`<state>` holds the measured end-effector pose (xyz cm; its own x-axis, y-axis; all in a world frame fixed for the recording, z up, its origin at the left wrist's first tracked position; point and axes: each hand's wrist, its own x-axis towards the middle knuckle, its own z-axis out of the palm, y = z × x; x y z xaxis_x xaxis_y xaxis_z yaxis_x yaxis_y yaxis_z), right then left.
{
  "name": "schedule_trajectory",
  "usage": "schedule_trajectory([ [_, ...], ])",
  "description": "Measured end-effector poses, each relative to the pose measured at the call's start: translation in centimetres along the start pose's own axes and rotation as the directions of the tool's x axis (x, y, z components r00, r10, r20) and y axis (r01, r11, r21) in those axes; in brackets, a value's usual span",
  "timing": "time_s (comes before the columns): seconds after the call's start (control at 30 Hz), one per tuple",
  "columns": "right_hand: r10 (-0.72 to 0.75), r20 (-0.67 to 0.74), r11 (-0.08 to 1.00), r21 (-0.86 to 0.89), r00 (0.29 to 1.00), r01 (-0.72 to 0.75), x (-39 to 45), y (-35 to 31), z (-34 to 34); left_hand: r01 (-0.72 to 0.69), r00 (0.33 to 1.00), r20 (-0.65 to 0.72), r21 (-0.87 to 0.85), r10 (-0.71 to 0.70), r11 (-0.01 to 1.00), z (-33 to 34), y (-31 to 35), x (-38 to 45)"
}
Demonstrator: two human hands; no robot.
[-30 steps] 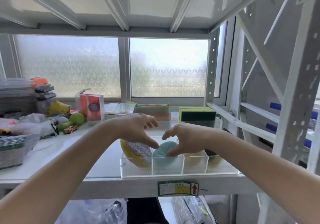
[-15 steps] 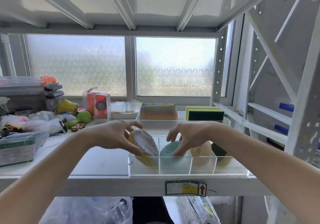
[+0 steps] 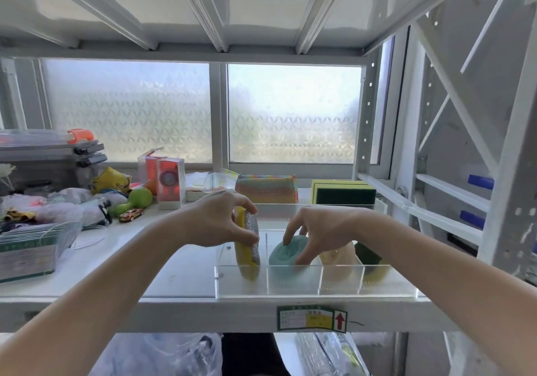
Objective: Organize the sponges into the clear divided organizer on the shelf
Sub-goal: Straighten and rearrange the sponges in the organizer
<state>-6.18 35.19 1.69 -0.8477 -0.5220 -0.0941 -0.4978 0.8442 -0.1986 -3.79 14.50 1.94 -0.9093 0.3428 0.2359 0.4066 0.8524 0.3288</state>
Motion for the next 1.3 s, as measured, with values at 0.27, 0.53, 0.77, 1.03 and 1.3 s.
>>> schedule_trajectory([
  [0.27, -0.006, 0.0, 1.0, 0.019, 1.0, 0.006, 0.2, 0.4, 0.4, -0.107, 0.994, 0.006, 0.223, 0.108, 0.969, 1.6, 3.3, 1.8],
  [0.53, -0.009, 0.006, 1.0, 0.028, 1.0, 0.009, 0.2, 0.6, 0.4, -0.086, 0.995, 0.055, 0.128, 0.079, 0.988, 2.0, 2.1, 1.9],
  [0.77, -0.002, -0.002, 1.0, 0.028, 1.0, 0.002, 0.3, 0.7, 0.6, -0.031, 0.993, 0.117, 0.062, 0.023, 0.998, 2.8, 0.6, 1.6],
  [1.03, -0.007, -0.008, 0.999, 0.042, 1.0, 0.007, 0.1, 0.7, 0.6, -0.029, 0.987, 0.159, 0.065, 0.018, 0.997, 3.0, 0.6, 1.6],
  [1.3, -0.018, -0.048, 0.995, 0.093, 0.999, 0.022, 0.3, 1.1, 0.8, -0.044, 0.99, 0.136, 0.016, 0.042, 0.999, 1.7, 0.2, 1.0],
])
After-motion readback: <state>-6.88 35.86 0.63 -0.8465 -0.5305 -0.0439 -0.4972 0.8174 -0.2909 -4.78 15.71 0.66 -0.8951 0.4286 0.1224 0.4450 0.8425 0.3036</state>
